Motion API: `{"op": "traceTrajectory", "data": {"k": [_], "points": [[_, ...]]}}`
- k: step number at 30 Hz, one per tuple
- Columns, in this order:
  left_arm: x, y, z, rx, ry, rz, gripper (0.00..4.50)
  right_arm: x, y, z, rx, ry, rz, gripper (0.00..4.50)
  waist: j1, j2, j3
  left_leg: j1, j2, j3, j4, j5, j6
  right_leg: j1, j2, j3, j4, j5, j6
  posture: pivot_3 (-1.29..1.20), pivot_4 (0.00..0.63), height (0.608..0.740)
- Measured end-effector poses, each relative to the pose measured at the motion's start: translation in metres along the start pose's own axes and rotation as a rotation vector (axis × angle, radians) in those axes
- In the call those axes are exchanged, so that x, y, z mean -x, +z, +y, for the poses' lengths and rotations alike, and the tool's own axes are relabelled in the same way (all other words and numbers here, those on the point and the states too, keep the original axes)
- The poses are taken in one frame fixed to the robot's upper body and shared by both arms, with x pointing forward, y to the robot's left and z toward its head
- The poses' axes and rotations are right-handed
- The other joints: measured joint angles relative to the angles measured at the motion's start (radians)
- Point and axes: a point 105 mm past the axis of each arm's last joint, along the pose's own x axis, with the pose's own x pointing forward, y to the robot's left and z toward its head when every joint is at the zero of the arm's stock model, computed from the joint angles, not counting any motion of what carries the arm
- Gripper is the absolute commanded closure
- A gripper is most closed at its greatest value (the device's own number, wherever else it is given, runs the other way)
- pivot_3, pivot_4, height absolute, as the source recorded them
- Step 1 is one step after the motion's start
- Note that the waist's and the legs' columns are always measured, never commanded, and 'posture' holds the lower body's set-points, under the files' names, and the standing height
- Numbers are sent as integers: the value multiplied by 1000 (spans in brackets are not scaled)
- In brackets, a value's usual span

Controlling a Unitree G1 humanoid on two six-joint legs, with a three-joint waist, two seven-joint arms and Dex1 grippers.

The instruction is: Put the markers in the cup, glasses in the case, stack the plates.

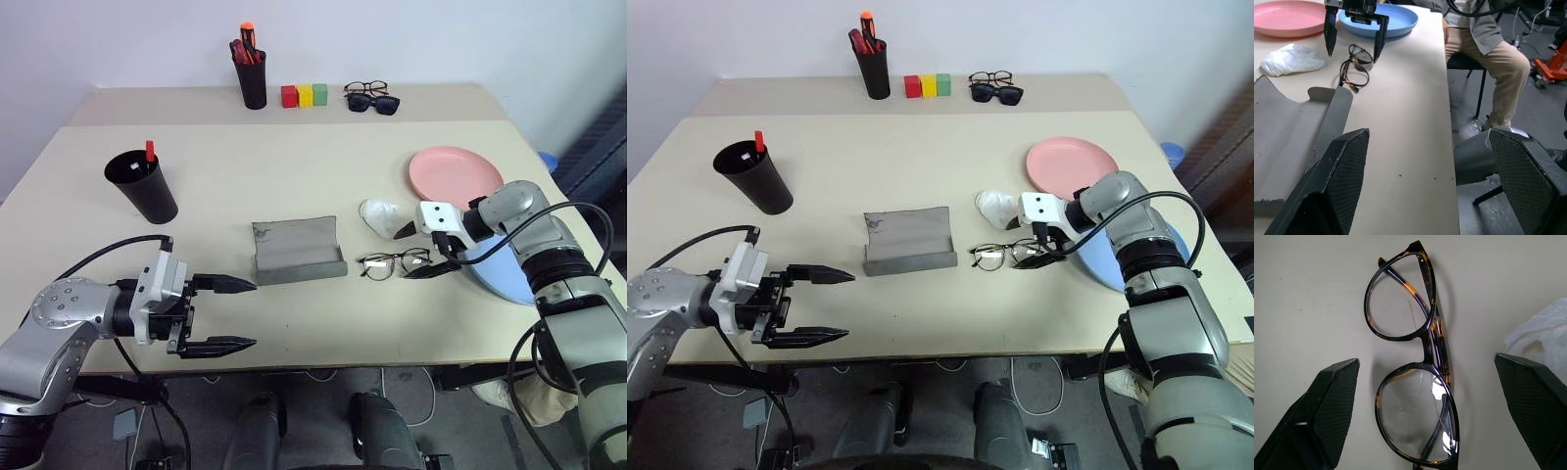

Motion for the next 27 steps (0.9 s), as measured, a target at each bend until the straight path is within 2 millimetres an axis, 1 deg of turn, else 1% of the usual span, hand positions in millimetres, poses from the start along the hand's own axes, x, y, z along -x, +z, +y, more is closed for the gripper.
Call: {"op": "traceTrajectory", "data": {"k": [4,7,18,19,20,21,24,25,26,27], "points": [[0,-3,-2,7,5,-1,516,-2,-1,0,-9,0,-3,0,0,0,0,0,0,0,0,0,0,0,0,0,0,0,0,0,150,740],[0,-4,-2,5,10,-3,464,-3,0,0,-8,2,-7,826,0,0,0,0,0,0,0,0,0,0,0,0,0,0,0,0,150,740],[1,-9,-4,2,20,9,464,-11,9,-3,14,5,-31,826,-1,0,0,0,0,0,0,0,0,0,0,0,0,0,0,0,150,740],[1,-9,-4,1,21,9,464,-11,9,-3,14,4,-32,1389,-1,0,0,0,0,0,0,0,0,0,0,0,0,0,0,0,150,740],[1,-9,-4,1,22,9,464,-10,9,-3,13,3,-32,1712,-1,0,0,0,0,0,0,0,0,0,0,0,0,0,0,0,150,740],[1,-9,-4,1,23,9,464,-10,9,-4,11,3,-32,2188,0,0,0,0,0,0,0,0,0,0,0,0,0,0,0,0,150,740],[1,-9,-3,2,28,9,464,-9,10,-5,16,-1,-34,3693,0,0,0,0,0,0,0,0,0,0,0,0,0,0,0,0,150,740],[1,-9,-4,4,28,9,464,-7,13,-7,26,-7,-41,4208,0,0,0,0,0,0,0,0,0,0,0,0,0,0,0,0,150,740],[0,-9,-4,3,29,9,464,-5,17,-9,42,-5,-49,4471,-1,0,0,0,0,0,0,0,0,0,0,0,0,0,0,0,150,740],[0,-9,-3,3,29,9,464,-3,20,-10,55,-3,-51,4471,-4,-1,0,1,0,0,0,0,0,1,0,0,0,0,0,0,150,740]]}}
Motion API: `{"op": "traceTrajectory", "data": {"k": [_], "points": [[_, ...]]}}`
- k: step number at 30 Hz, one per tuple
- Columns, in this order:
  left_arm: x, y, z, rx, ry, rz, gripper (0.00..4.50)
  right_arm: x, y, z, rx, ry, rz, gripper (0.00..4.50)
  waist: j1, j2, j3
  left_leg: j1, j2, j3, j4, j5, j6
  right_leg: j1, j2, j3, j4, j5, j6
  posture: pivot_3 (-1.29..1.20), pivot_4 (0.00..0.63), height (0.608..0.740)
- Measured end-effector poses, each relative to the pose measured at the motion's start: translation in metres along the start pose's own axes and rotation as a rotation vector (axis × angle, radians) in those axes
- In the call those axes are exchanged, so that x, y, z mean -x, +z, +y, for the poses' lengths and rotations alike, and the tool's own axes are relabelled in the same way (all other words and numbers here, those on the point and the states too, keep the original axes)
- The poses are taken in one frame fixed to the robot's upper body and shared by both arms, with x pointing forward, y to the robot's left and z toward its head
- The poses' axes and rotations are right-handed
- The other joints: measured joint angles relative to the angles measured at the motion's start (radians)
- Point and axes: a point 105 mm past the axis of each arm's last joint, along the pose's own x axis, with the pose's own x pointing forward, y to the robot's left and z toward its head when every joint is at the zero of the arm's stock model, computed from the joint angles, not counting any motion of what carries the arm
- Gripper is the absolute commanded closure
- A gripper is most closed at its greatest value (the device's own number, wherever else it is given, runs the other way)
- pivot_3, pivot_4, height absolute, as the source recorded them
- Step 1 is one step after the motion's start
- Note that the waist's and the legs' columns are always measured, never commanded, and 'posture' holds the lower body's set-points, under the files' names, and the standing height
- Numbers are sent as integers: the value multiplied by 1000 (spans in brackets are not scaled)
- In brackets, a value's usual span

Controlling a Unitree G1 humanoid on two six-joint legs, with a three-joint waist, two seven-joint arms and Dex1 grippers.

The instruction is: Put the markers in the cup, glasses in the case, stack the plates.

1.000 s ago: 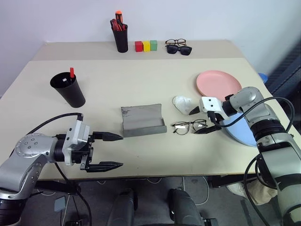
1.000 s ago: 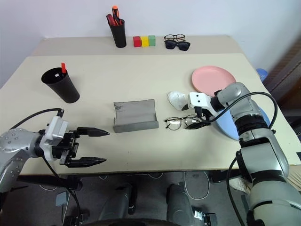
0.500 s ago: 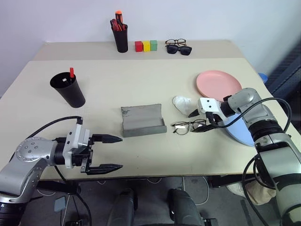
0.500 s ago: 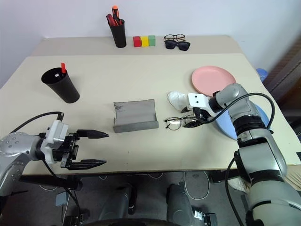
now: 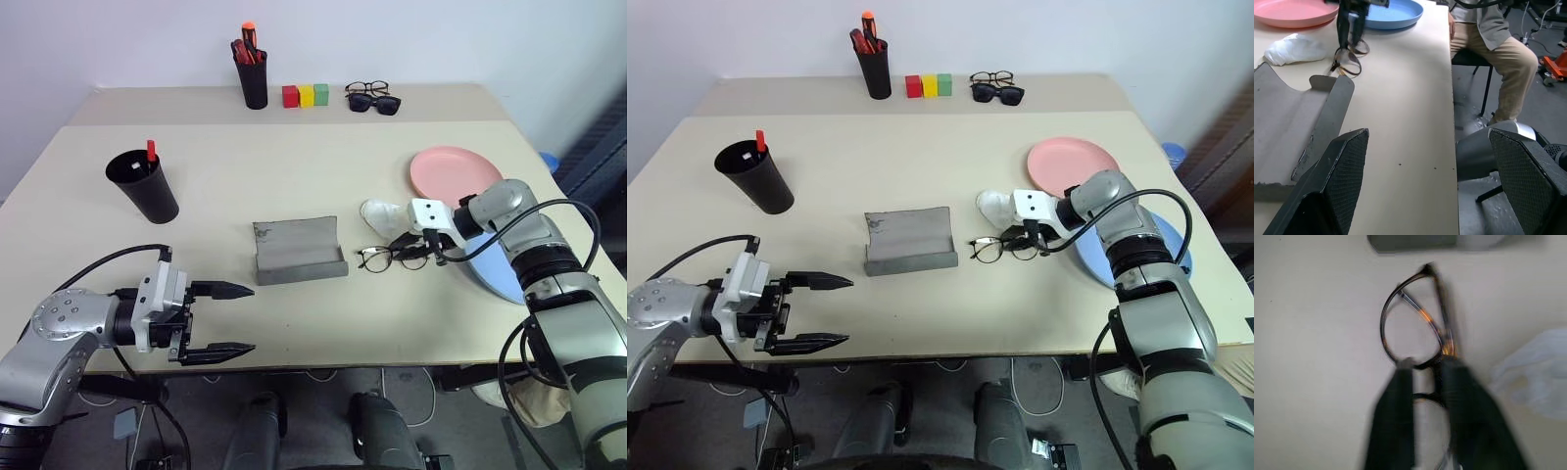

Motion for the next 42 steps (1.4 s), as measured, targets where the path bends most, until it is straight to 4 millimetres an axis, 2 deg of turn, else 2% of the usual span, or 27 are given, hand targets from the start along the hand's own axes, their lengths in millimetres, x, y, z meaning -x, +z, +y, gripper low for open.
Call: {"op": "traceTrajectory", "data": {"k": [13,18,20,24,27,32,36,42], "points": [[-1,0,2,3,14,1,464,1,0,-2,4,-18,-4,4471,-16,-1,0,1,0,0,0,0,0,1,0,0,0,0,0,0,150,740],[-1,0,1,6,9,1,464,3,4,-1,-81,2,-46,4471,-17,0,0,0,0,0,0,0,0,-1,0,0,0,0,0,0,150,740],[-2,-1,0,10,3,1,464,2,21,-4,-116,15,-114,4471,-18,2,1,-2,0,0,-1,0,0,-3,0,0,1,0,0,0,150,740],[-5,0,0,7,-8,-1,464,6,74,-6,-114,55,-270,4471,-16,3,2,-2,1,-1,-4,0,0,-5,1,1,3,0,0,0,150,740],[-7,0,1,4,-15,-2,464,6,100,-3,-107,87,-340,4471,-14,3,2,-2,1,0,-4,0,0,-6,0,1,2,0,0,0,150,740],[-7,1,2,0,-15,-4,464,-4,123,-6,-140,101,-410,4471,-16,3,2,-3,0,0,-4,0,0,-6,0,1,2,0,0,0,150,740],[-8,1,1,2,-14,-3,464,-20,143,-14,-131,86,-460,4471,-19,3,2,-3,0,0,-6,0,0,-9,1,1,3,0,0,0,150,740],[-8,-4,-5,31,-13,4,464,-49,140,-19,-193,72,-471,4471,-16,3,2,-4,0,1,-6,1,-1,-9,1,1,3,0,0,0,150,740]]}}
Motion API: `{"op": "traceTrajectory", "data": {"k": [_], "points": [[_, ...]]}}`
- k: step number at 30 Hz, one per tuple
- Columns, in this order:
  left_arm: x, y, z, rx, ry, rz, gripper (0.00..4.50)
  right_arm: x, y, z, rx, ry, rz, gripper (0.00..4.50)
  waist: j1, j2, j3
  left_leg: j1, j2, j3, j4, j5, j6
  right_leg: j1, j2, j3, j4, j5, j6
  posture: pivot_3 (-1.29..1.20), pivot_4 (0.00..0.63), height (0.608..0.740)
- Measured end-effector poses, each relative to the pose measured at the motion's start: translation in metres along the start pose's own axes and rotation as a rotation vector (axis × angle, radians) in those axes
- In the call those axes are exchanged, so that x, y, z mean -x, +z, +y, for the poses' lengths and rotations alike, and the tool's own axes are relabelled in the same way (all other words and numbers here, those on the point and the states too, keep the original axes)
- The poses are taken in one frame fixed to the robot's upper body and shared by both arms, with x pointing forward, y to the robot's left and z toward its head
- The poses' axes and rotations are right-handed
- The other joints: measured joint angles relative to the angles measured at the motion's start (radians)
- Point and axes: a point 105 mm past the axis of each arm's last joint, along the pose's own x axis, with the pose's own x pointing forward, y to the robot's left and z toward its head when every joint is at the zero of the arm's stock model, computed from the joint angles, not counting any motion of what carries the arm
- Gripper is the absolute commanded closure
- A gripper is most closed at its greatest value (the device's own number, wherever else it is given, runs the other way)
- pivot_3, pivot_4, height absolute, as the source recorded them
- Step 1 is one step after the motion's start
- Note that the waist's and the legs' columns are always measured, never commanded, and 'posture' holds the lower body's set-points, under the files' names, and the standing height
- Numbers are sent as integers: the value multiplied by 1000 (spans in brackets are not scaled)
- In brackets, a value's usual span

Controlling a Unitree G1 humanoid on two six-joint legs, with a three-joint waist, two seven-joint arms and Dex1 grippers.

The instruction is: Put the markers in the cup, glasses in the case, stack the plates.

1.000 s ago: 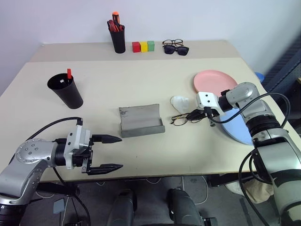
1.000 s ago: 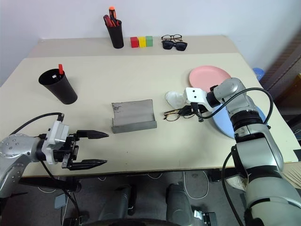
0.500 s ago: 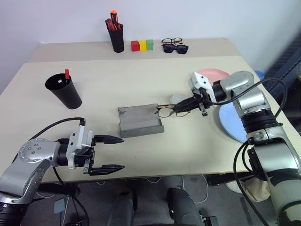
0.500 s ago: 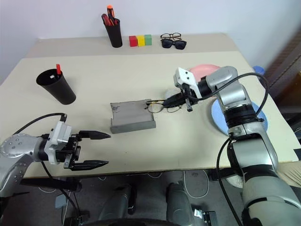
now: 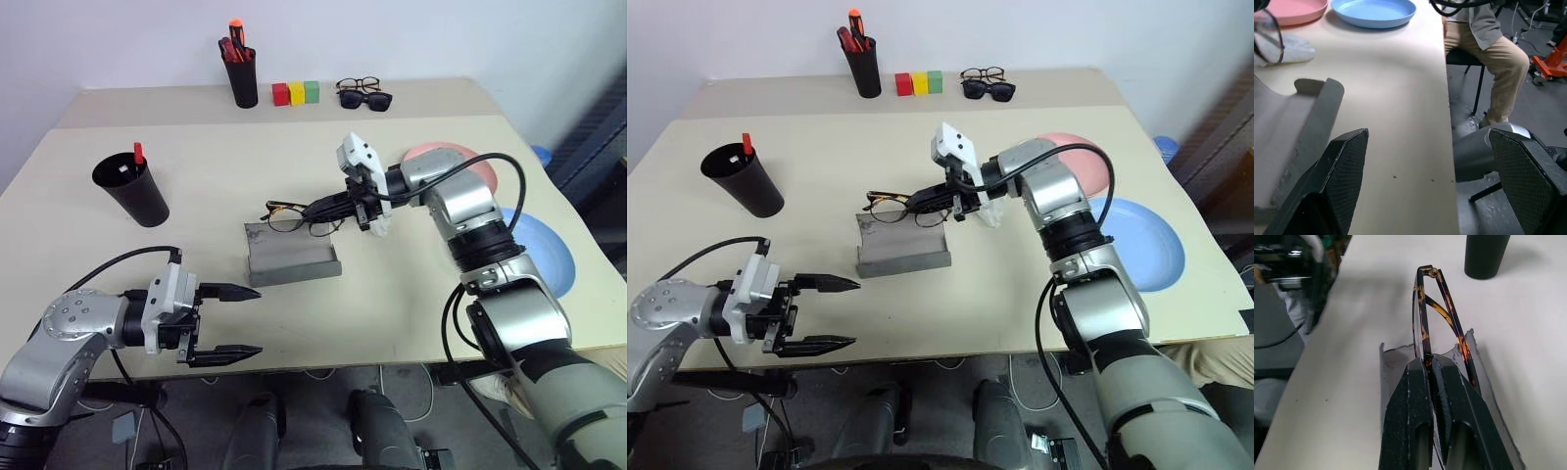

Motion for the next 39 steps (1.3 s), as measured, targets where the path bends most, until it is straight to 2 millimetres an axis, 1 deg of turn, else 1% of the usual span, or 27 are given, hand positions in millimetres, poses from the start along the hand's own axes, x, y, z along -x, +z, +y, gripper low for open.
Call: {"op": "traceTrajectory", "data": {"k": [6,10,12,18,21,25,28,29,31,33,34,35,36,38,39], "points": [[-1,1,-5,-1,2,2,464,-19,-1,-1,-32,7,-13,4471,-2,0,0,0,0,0,0,0,0,0,1,0,1,0,0,0,150,740],[0,-1,-5,5,16,4,464,-22,-8,-1,-35,10,24,4471,-2,0,0,0,0,0,0,0,0,-1,1,0,1,0,0,0,150,740],[0,-1,-5,6,24,5,464,-22,-15,0,-39,16,50,4471,-1,0,0,0,0,0,0,0,0,-1,1,0,1,0,0,0,150,740],[1,-2,-5,9,32,6,464,-22,-45,9,-81,53,146,4471,-2,0,0,0,0,0,-1,0,0,-1,1,0,1,0,0,0,150,740],[1,-1,-4,8,34,6,464,-23,-53,13,-91,60,169,3543,-2,0,0,0,0,0,-1,0,-1,-1,1,0,1,0,0,0,150,740],[0,-1,-4,7,40,6,464,-22,-62,11,-113,22,185,1597,-2,0,0,0,0,0,-1,0,-1,-1,1,0,1,0,0,0,150,740],[0,1,-1,0,50,5,464,-19,-61,7,-102,-32,162,1597,-1,0,0,0,0,0,-1,0,-1,-1,1,0,1,0,0,0,150,740],[0,2,1,-2,53,4,464,-15,-56,5,-92,-59,132,1597,0,0,0,0,0,0,-1,0,-1,-1,1,0,1,0,0,0,150,740],[0,4,5,-11,70,-7,464,-3,-38,1,-46,-124,60,1597,2,0,0,0,0,0,-1,0,-1,-1,1,0,1,0,0,0,150,740],[0,7,12,-13,100,-25,464,18,-21,1,38,-210,-3,1597,9,-1,-1,0,0,-1,-1,0,-1,0,1,0,0,0,0,0,150,740],[1,7,17,-12,119,-34,464,31,-18,3,84,-263,-27,1597,13,-1,-1,0,0,-1,-1,0,-1,0,1,0,0,0,1,0,150,740],[3,8,22,-10,138,-41,464,44,-19,7,111,-316,-33,1597,21,-2,-1,0,0,-1,-1,0,-1,1,1,0,-1,0,1,0,150,740],[5,9,29,-7,166,-50,464,55,-26,13,119,-359,-24,1597,27,-2,-1,0,0,0,0,0,-1,1,1,0,-1,0,1,0,150,740],[8,12,46,7,230,-78,464,76,-46,27,111,-438,23,1597,38,-2,-1,0,0,0,0,0,-1,1,0,0,-1,-1,0,0,150,740],[9,15,59,15,275,-96,464,86,-60,38,86,-475,59,1597,43,-2,-1,0,0,0,1,0,-1,2,0,0,-1,-1,0,0,150,740]]}}
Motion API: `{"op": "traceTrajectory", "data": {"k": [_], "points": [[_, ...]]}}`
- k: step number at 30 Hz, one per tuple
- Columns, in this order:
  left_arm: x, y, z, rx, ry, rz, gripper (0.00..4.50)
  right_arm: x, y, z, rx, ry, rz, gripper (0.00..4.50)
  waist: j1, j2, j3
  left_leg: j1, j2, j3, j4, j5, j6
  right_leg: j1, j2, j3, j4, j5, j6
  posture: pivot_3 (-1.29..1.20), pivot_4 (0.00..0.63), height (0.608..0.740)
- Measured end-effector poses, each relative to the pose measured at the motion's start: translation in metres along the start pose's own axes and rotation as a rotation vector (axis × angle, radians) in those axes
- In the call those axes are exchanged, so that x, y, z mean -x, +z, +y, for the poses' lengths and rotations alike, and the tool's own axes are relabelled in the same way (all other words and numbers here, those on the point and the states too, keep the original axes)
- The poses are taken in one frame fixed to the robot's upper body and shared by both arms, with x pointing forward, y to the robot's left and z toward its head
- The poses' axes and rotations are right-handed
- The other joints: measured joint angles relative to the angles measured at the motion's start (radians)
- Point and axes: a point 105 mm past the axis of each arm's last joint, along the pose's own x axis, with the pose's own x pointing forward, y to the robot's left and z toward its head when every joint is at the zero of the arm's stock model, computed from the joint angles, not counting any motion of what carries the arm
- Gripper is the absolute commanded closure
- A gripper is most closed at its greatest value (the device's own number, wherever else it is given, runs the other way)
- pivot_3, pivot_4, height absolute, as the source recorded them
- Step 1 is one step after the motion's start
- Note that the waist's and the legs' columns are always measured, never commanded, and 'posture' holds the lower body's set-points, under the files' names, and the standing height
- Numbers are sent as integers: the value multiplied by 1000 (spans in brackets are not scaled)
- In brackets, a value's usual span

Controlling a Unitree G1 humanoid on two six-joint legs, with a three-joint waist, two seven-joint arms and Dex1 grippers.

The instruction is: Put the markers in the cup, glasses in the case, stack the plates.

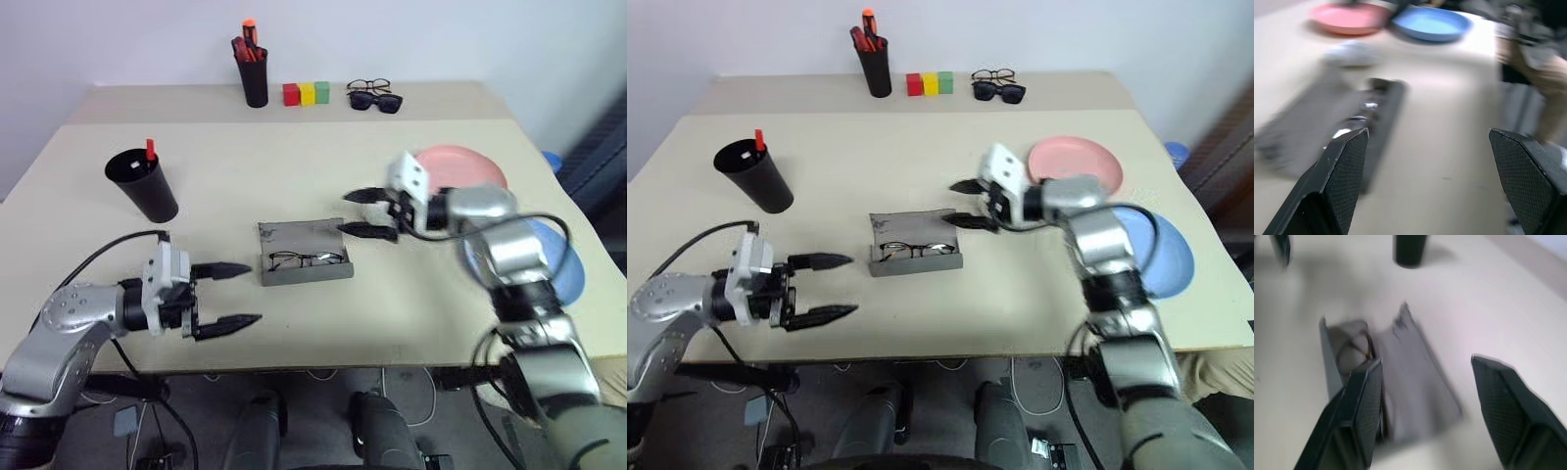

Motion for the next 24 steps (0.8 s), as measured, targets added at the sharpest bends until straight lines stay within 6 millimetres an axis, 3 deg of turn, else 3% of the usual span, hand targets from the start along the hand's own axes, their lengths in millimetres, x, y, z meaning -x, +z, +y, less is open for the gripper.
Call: {"op": "traceTrajectory", "data": {"k": [5,7,9,14,20,24], "points": [[-24,16,57,-74,171,-7,464,53,-51,33,-80,-148,142,1597,12,-1,0,1,0,1,2,0,0,3,0,0,-1,0,0,0,150,740],[-36,14,78,-97,217,29,1005,72,-68,46,-117,-207,184,1531,12,-2,-1,1,0,1,3,0,0,4,0,0,-1,0,0,0,150,740],[-43,10,96,-97,247,72,1798,85,-78,59,-134,-236,208,1531,8,-2,-1,1,0,1,4,0,0,4,0,0,-1,0,0,0,150,740],[-70,-3,125,-128,241,181,4431,109,-80,71,-124,-340,209,1531,6,-4,-1,1,0,0,5,0,0,5,0,-1,-2,-1,1,0,150,740],[-101,-12,136,-188,198,300,4476,116,-84,87,-131,-397,188,1531,13,-6,0,-2,-1,0,5,-1,2,5,-1,-1,-6,0,1,0,150,740],[-118,-21,112,-144,-17,312,4476,118,-87,95,-128,-417,179,1531,10,-6,0,-3,-1,1,5,-2,2,6,-1,-2,-10,0,1,0,150,740]]}}
